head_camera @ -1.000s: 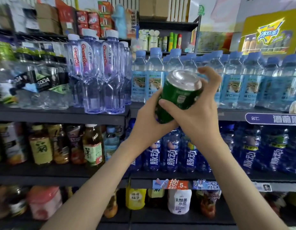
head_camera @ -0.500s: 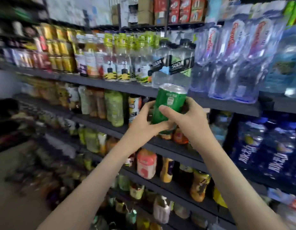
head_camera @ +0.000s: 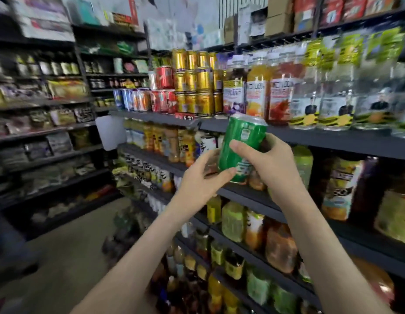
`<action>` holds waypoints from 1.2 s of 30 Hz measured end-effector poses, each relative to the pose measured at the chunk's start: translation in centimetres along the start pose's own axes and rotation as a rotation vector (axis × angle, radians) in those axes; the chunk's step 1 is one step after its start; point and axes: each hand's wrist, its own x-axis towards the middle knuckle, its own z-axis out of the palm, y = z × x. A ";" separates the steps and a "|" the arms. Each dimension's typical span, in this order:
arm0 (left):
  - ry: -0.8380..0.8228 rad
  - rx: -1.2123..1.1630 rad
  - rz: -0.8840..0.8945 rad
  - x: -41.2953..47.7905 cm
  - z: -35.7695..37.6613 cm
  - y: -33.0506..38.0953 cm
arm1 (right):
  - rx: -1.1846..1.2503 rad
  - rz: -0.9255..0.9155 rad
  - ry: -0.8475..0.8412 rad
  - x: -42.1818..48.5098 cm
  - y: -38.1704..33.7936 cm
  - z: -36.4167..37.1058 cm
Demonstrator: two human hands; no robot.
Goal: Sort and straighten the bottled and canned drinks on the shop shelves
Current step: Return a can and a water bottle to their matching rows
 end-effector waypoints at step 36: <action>0.155 0.181 0.179 46.6 -44.5 -32.1 | -0.323 -0.241 0.121 40.7 15.1 51.8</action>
